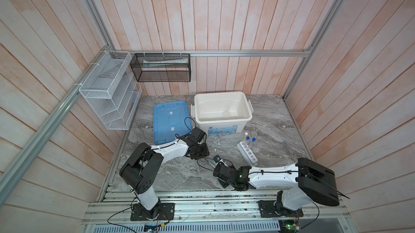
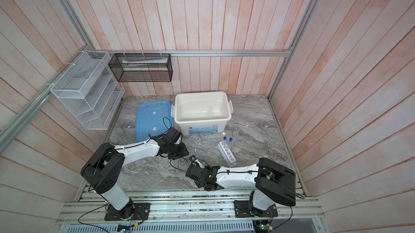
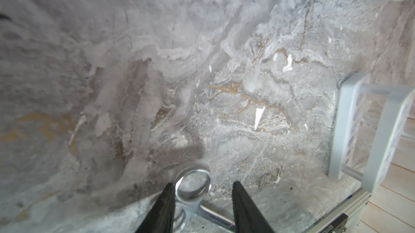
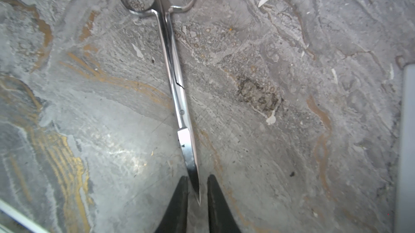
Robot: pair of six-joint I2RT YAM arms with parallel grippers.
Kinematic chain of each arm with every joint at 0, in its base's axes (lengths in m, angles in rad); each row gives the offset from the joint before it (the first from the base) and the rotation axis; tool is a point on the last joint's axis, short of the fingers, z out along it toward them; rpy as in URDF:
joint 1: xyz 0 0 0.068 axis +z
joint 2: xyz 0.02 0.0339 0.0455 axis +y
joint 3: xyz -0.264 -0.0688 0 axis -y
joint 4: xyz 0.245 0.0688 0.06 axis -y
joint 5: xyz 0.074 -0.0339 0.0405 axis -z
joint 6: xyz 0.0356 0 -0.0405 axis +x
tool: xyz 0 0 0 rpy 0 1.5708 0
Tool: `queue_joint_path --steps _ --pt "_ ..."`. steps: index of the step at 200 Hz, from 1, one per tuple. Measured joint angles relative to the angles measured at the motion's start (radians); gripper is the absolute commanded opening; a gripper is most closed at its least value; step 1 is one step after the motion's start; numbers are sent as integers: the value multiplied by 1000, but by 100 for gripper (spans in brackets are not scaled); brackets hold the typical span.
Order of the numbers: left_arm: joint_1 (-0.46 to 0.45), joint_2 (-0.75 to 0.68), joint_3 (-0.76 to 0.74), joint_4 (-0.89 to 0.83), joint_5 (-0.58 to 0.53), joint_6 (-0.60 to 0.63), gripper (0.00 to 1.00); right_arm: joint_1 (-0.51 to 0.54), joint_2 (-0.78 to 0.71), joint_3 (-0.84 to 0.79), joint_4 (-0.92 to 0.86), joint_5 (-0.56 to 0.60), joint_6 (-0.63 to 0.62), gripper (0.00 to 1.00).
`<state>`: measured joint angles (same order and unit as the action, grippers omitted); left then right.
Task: Organize the chemistry lab equipment
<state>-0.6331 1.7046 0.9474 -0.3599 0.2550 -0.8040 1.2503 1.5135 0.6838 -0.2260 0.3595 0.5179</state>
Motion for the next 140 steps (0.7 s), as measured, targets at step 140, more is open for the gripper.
queue_joint_path --steps 140 --pt "-5 -122 -21 -68 -6 122 43 -171 -92 -53 80 -280 -156 29"
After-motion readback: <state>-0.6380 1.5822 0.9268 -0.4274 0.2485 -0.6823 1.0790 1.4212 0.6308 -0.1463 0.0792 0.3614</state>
